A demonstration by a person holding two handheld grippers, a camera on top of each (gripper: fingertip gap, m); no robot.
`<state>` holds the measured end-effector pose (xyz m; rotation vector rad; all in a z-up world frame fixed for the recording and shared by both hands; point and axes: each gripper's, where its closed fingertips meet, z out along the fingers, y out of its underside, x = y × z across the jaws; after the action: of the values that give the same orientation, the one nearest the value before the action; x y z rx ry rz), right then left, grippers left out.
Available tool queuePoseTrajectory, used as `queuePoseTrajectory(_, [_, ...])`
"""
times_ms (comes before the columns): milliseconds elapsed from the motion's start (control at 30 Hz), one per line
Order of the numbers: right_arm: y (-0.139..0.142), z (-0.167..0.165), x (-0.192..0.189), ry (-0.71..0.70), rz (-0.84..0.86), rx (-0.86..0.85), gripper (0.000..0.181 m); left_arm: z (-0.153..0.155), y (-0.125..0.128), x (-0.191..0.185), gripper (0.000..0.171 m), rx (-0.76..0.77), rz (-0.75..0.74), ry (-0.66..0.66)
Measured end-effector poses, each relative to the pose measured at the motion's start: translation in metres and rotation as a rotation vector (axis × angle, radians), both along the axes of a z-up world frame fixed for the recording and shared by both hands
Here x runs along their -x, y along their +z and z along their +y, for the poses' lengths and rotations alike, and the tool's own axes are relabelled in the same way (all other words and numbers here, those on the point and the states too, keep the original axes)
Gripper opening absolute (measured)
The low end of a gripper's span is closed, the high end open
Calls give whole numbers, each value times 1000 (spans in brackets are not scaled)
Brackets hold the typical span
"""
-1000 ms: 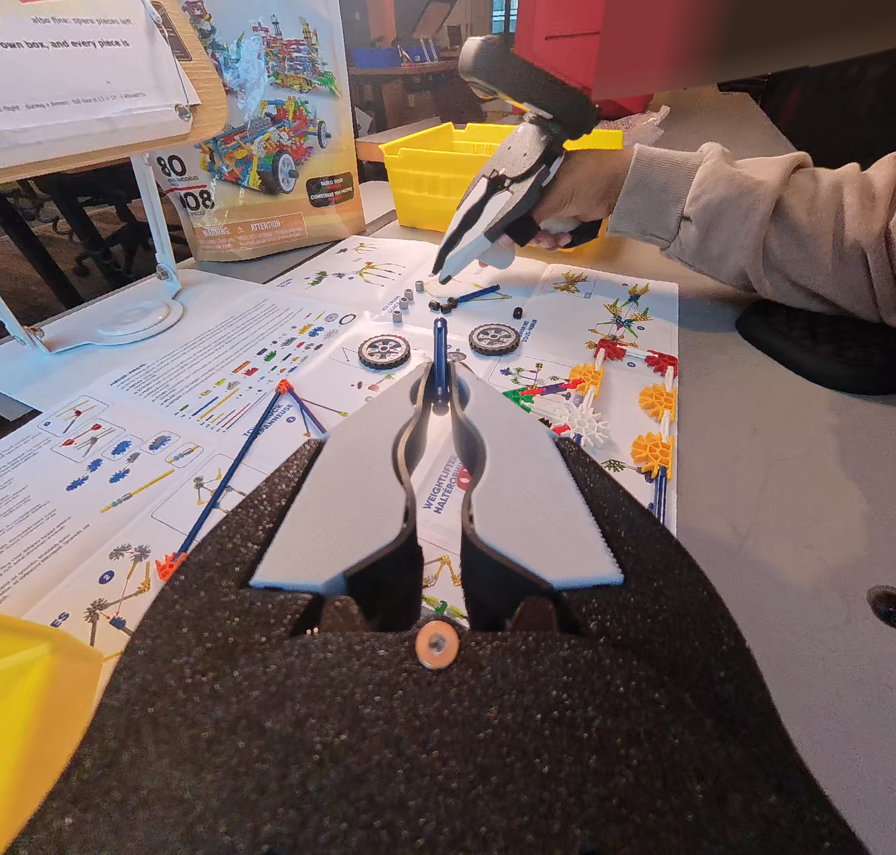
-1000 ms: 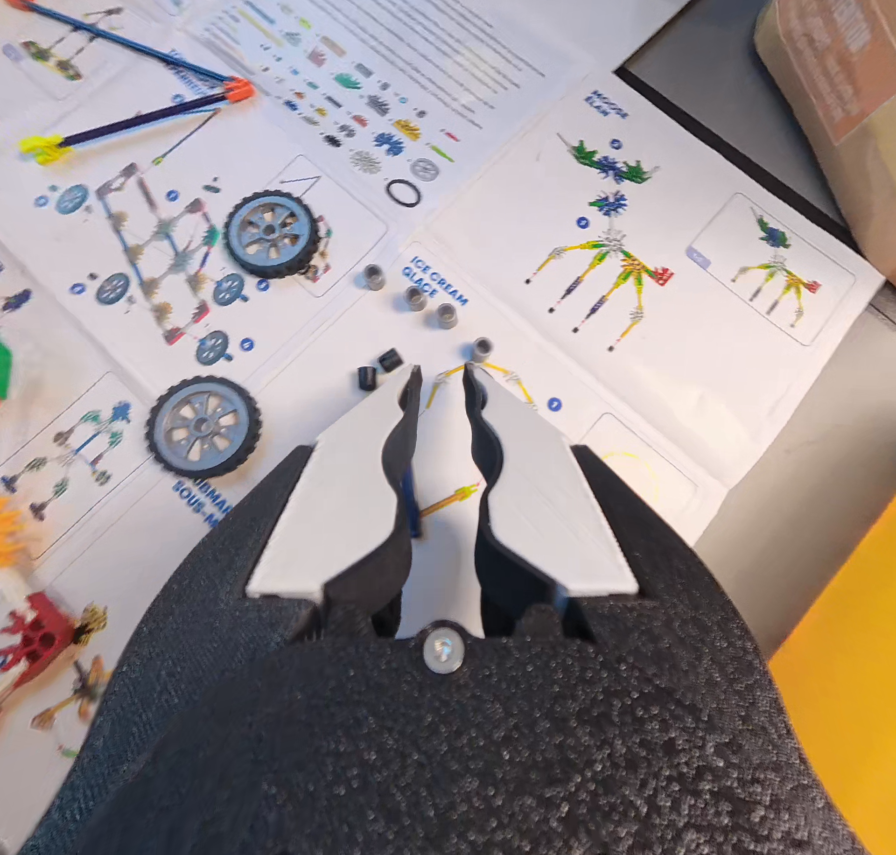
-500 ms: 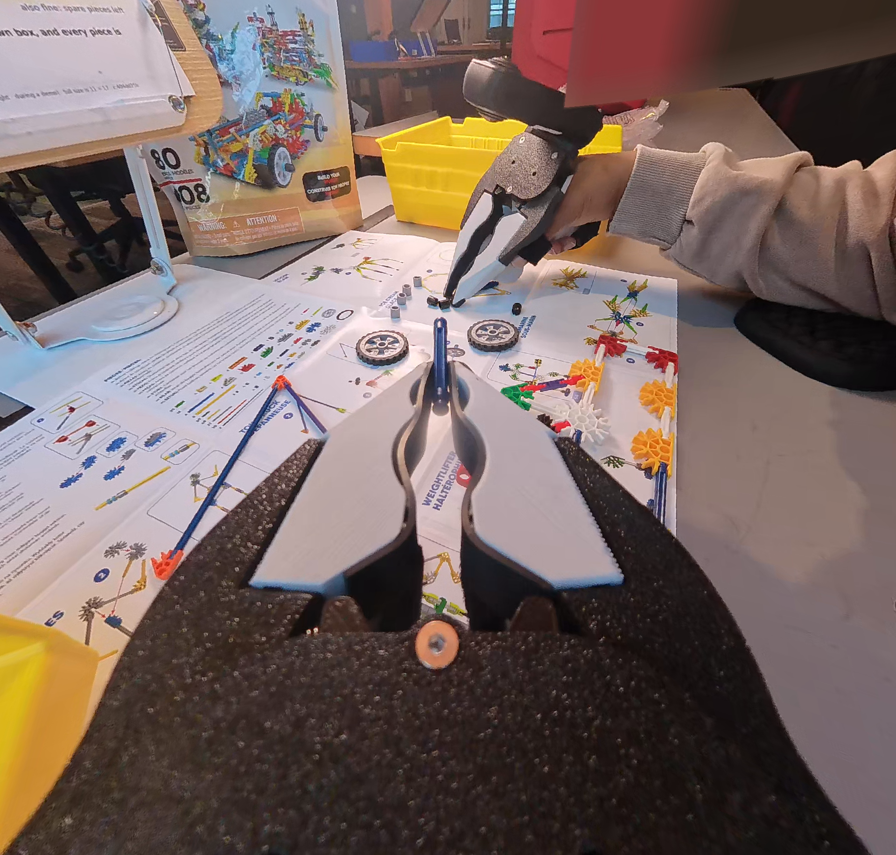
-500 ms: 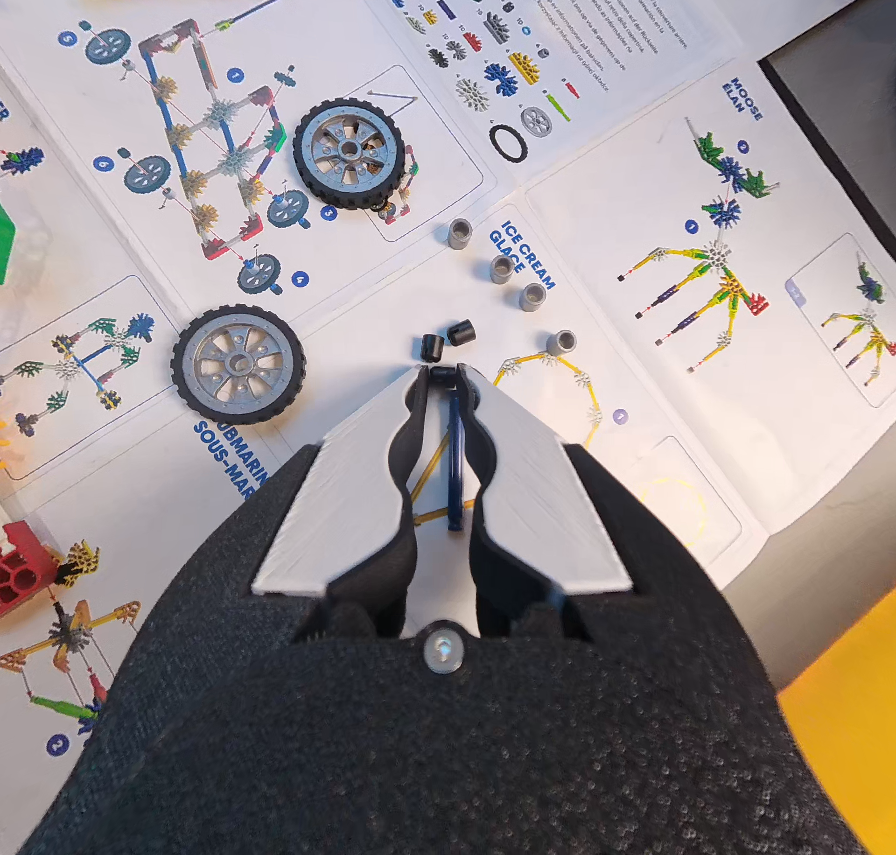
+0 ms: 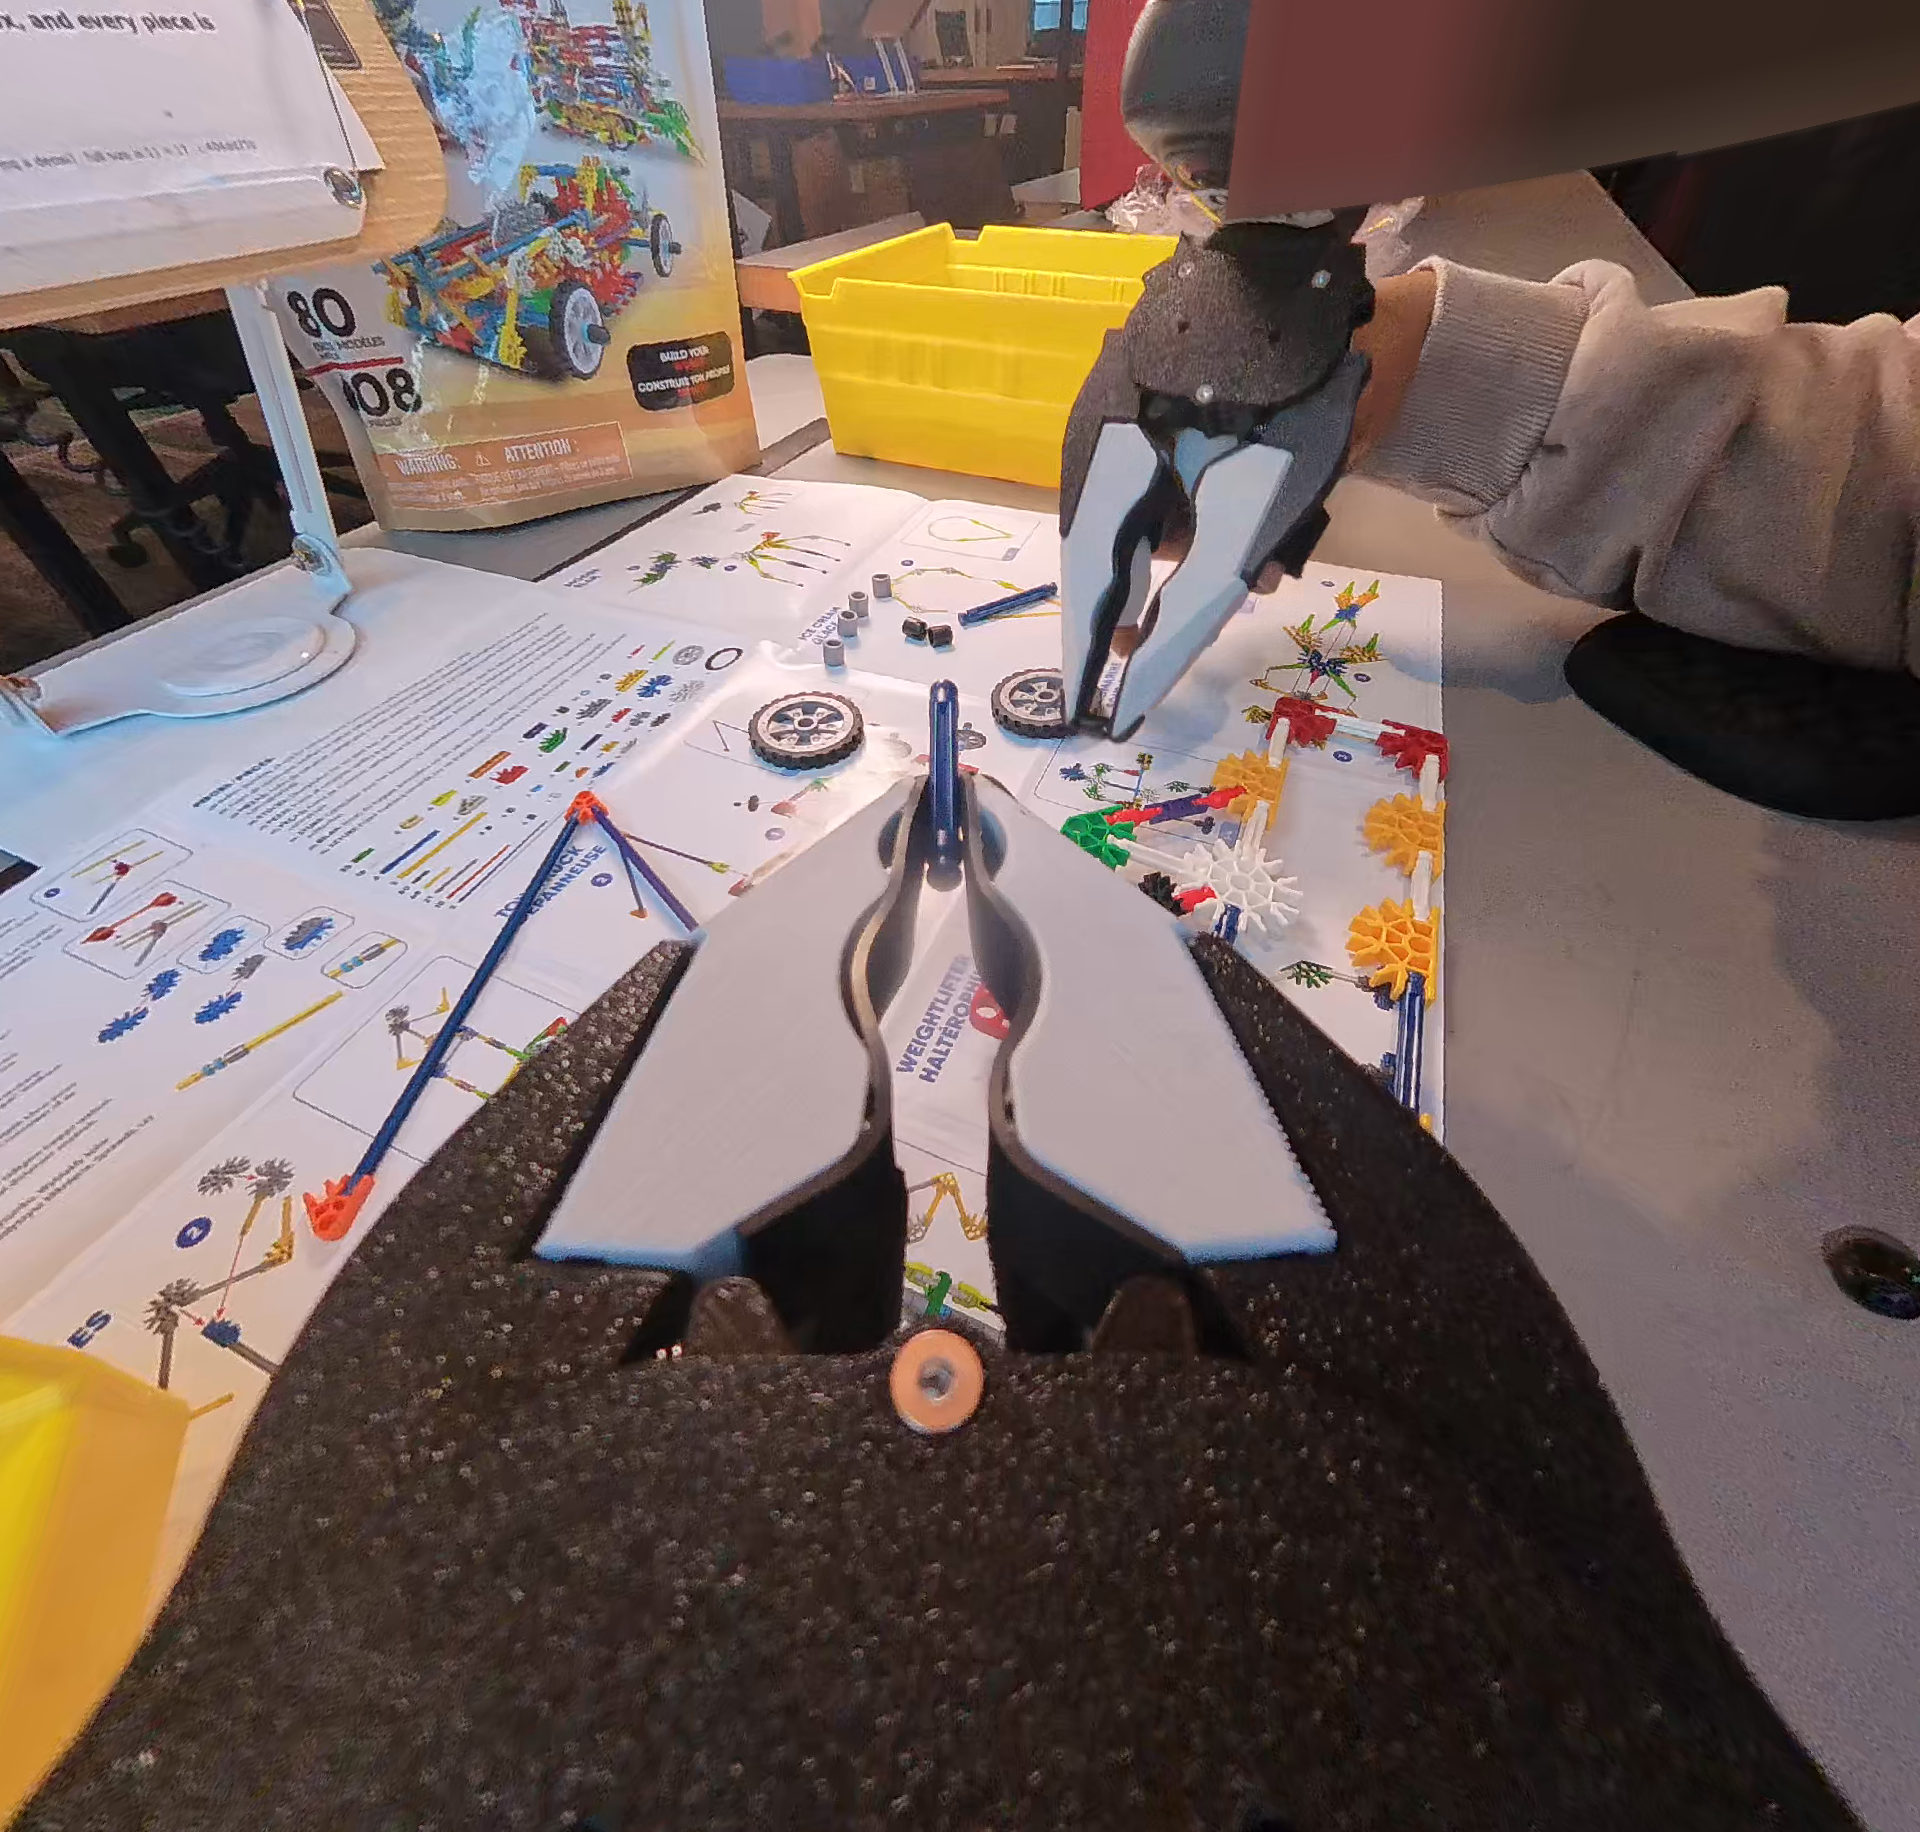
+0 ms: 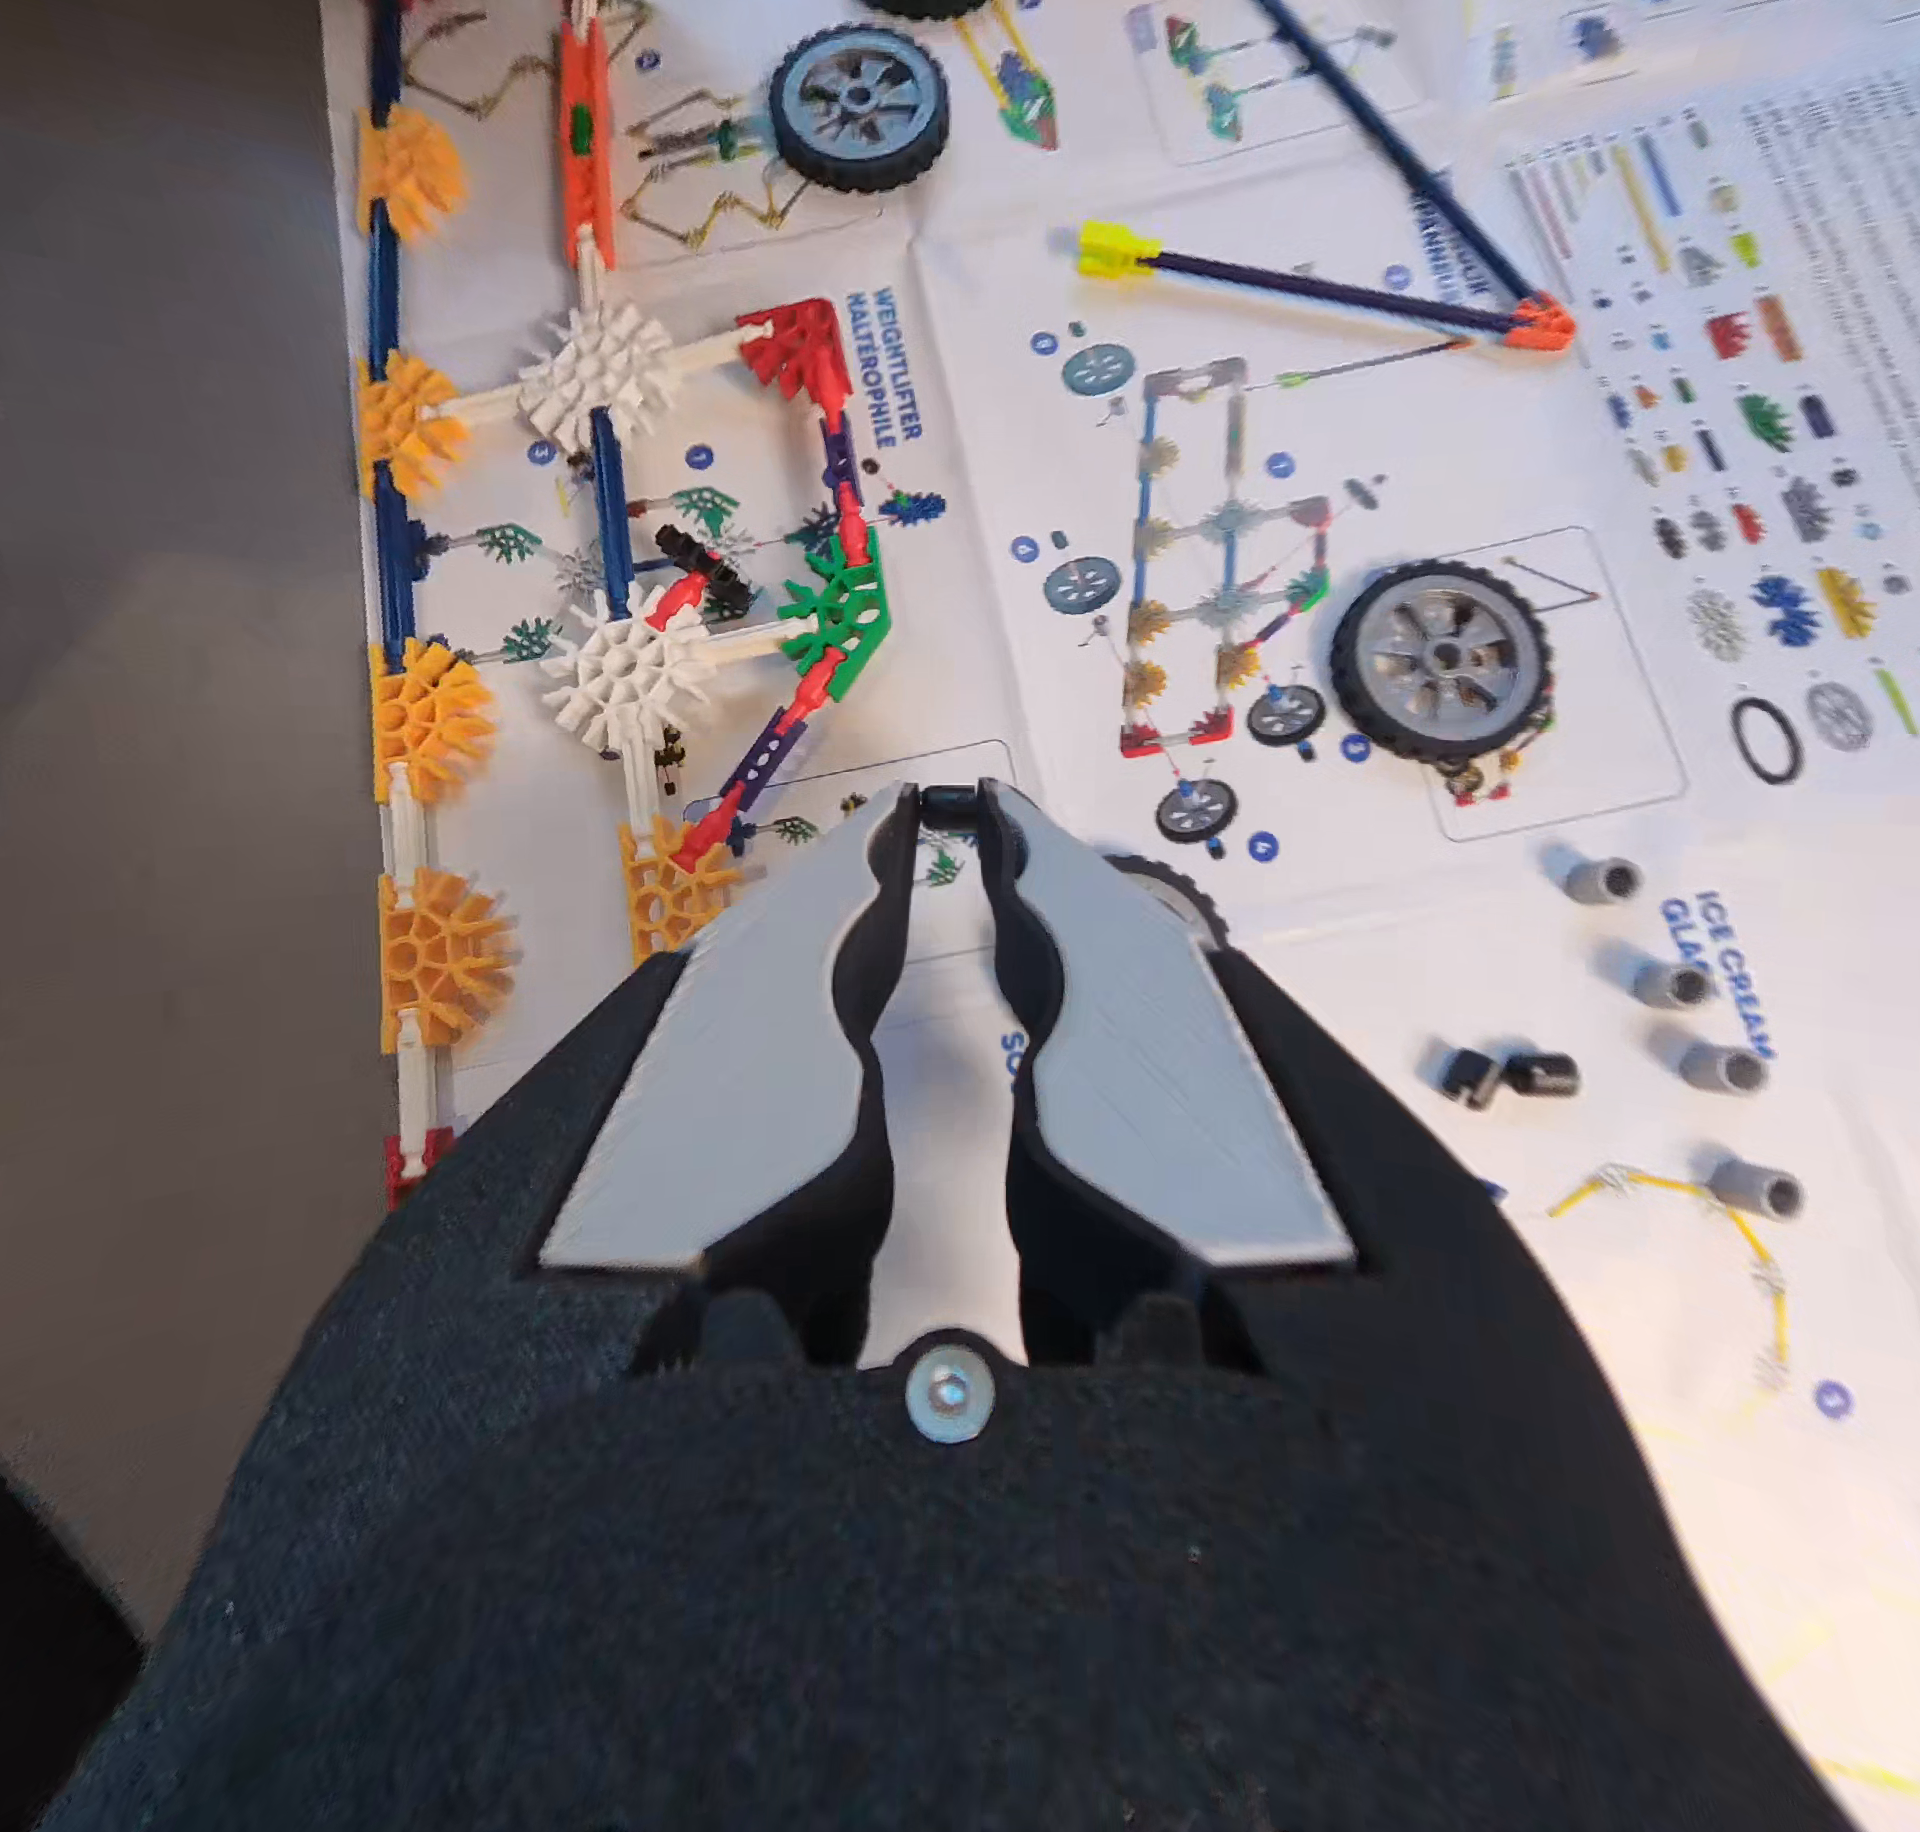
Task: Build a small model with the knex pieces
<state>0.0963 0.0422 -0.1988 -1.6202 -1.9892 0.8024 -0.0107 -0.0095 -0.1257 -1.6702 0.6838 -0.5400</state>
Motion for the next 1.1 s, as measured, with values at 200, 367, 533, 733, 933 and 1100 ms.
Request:
queuePoseTrajectory(200, [-17, 0, 4, -2, -70, -79, 10, -1, 0, -1, 3, -1, 8, -5])
queuePoseTrajectory(367, [-7, 14, 3, -62, -26, -132, 11, -1, -1, -1, 3, 2, 11, -7])
queuePoseTrajectory(533, [-5, 0, -1, 8, -25, -146, 5, -1, -2, -1, 3, 4, 11, -8])
queuePoseTrajectory(733, [-15, 2, 1, 14, -59, -191, 7, -1, -2, -2, 3, 3, 15, -10])
queuePoseTrajectory(933, [-15, 5, 2, -15, -49, -169, 12, -1, -2, -2, 3, 4, 15, -11])
queuePoseTrajectory(1100, [-19, 12, 2, -46, -68, -181, 10, -1, -3, -2, 3, 4, 18, -11])
